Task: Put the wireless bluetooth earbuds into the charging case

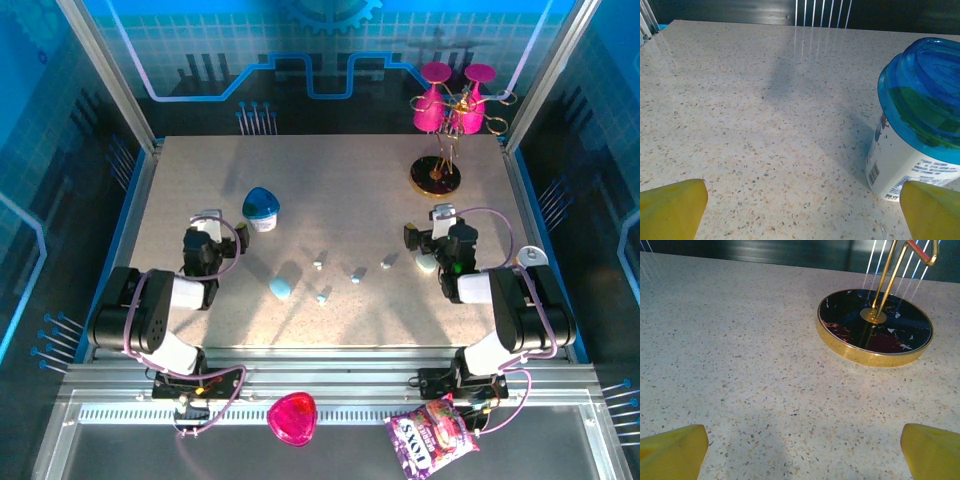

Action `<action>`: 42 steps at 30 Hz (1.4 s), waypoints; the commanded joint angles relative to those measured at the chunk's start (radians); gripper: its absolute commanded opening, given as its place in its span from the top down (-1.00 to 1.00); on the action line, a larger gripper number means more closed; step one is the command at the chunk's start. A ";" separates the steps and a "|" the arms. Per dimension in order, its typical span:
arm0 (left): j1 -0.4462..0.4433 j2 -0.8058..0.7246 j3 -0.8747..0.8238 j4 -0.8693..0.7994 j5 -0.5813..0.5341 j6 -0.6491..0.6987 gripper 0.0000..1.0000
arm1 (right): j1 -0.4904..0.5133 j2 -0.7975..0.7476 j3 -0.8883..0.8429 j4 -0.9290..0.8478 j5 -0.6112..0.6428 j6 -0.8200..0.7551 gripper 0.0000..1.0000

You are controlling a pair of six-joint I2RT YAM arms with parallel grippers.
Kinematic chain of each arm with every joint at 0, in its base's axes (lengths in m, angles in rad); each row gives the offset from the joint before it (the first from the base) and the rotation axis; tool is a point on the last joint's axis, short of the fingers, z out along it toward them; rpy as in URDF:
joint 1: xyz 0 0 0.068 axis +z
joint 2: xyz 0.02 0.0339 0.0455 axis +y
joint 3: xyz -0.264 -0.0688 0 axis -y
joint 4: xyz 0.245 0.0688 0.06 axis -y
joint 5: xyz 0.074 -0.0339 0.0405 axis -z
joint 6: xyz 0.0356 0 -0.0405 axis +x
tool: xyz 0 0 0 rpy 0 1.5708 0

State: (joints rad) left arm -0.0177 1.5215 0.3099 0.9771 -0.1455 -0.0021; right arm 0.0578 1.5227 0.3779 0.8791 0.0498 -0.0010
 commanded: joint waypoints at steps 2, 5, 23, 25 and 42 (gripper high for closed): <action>0.000 -0.100 -0.014 0.001 -0.039 -0.015 -0.99 | 0.000 -0.086 -0.007 -0.020 0.027 0.000 -0.99; -0.016 -0.180 -0.010 -0.072 -0.064 -0.002 -0.99 | 0.004 -0.154 0.000 -0.087 0.025 -0.007 -0.99; -0.386 -0.523 0.184 -0.583 -0.024 0.127 -0.99 | 0.349 -0.441 0.292 -0.823 -0.031 -0.105 -0.99; -0.386 -0.544 0.211 -0.645 -0.022 0.050 -0.99 | 0.441 -0.394 0.318 -0.841 -0.043 -0.144 -0.99; -0.243 -0.576 0.249 -0.798 -0.090 -0.181 -0.99 | 0.985 0.182 0.483 -0.467 -0.034 -0.026 -0.95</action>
State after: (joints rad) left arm -0.2893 0.9726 0.5327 0.2222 -0.2066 -0.1123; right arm 1.0210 1.6474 0.8295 0.2840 0.0078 -0.0971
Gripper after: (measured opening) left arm 0.994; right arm 0.987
